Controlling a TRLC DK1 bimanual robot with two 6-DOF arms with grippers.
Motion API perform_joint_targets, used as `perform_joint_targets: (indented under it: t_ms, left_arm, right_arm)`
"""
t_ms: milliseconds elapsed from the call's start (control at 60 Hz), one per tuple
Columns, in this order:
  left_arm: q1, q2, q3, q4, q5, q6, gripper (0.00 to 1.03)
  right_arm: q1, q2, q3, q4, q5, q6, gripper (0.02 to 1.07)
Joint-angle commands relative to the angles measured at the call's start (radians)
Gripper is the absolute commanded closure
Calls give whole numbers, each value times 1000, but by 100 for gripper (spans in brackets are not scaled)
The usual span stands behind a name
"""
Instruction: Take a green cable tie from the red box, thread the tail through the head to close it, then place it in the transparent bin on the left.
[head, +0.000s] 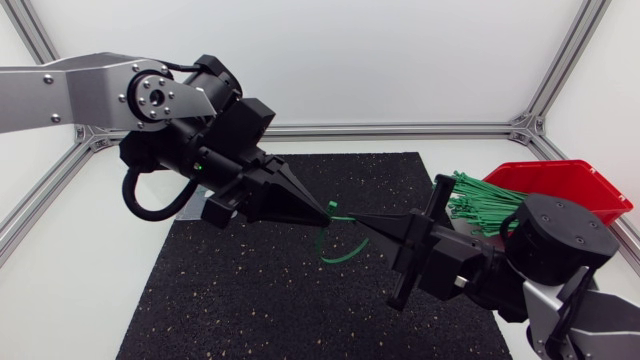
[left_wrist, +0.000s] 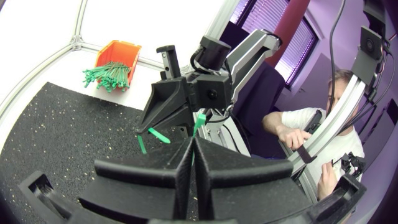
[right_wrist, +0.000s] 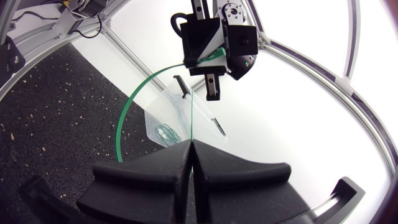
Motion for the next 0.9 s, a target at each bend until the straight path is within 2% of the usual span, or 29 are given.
perform_joint_targets:
  t_ms: [0, 167, 500, 883]
  left_arm:
    - [-2, -13, 31, -35, 13, 32, 100]
    - [-7, -13, 39, -94, 16, 75, 100]
    - [-7, 1, 43, -101, 26, 84, 100]
    - [-8, 19, 71, -124, 27, 99, 100]
  right_arm:
    - [-11, -13, 25, 16, 10, -31, 101]
    - [-31, -31, 51, 19, 10, -31, 101]
    - [-17, -58, 45, 21, 10, -50, 101]
    - [58, -81, 28, 19, 59, -87, 101]
